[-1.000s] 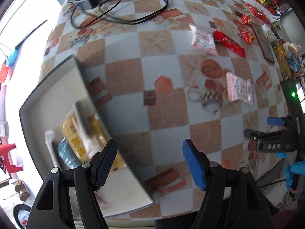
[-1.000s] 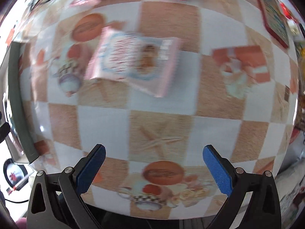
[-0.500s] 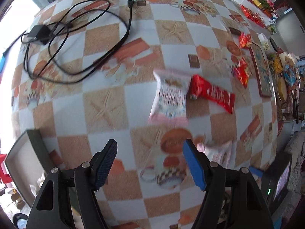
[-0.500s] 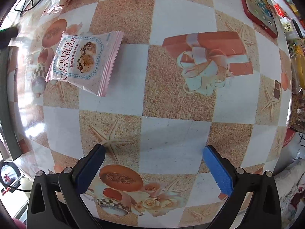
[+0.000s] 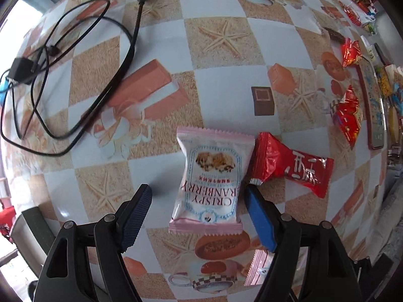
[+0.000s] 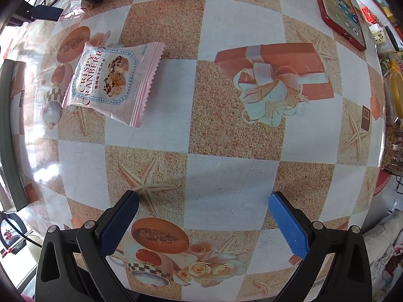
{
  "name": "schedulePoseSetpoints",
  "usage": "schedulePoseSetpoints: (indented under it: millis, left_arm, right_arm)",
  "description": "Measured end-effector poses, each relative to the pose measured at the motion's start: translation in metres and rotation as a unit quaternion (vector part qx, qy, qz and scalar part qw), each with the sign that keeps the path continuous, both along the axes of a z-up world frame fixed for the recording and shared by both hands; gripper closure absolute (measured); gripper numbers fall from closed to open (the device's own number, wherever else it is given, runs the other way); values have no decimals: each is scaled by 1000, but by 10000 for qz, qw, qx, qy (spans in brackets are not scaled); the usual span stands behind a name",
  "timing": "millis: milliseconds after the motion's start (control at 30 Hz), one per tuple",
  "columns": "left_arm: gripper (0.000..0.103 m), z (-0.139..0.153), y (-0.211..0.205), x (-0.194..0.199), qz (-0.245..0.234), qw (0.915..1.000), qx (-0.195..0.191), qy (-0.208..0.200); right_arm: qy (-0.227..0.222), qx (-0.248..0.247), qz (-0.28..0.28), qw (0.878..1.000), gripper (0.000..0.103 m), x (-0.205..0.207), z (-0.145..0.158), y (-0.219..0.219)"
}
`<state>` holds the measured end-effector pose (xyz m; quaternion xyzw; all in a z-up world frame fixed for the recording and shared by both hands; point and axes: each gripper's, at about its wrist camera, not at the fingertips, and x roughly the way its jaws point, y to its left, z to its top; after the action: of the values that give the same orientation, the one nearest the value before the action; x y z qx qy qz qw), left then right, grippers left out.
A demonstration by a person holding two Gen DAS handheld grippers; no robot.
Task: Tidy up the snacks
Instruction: 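Grasp a pink Crispy Cranberry packet with the left tool and lift it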
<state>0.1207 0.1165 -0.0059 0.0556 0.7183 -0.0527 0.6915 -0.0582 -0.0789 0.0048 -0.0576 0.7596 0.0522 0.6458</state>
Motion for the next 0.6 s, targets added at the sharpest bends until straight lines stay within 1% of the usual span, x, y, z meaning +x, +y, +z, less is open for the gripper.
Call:
schedulePoseSetpoints:
  millis: [100, 200, 233, 267, 400, 600]
  left_arm:
    - [27, -5, -15, 9, -45, 10000, 47, -53]
    - [41, -3, -20, 8, -122, 9998, 37, -135]
    - [49, -3, -22, 7, -197, 9997, 33, -156]
    - [55, -2, -24, 5, -261, 9995, 30, -164]
    - [57, 0, -18, -15, -389, 9990, 54, -193]
    - [57, -3, 1, -51, -293, 9994, 41, -162]
  right_arm:
    - [-15, 1, 21, 10000, 0, 4, -8, 0]
    - [-6, -1, 24, 10000, 0, 6, -8, -3]
    - [-1, -3, 24, 10000, 0, 6, -6, -5]
    - [-6, -2, 22, 10000, 0, 6, -6, -4]
    - [-16, 0, 36, 10000, 0, 6, -5, -5]
    - [-61, 7, 48, 10000, 0, 6, -5, -5]
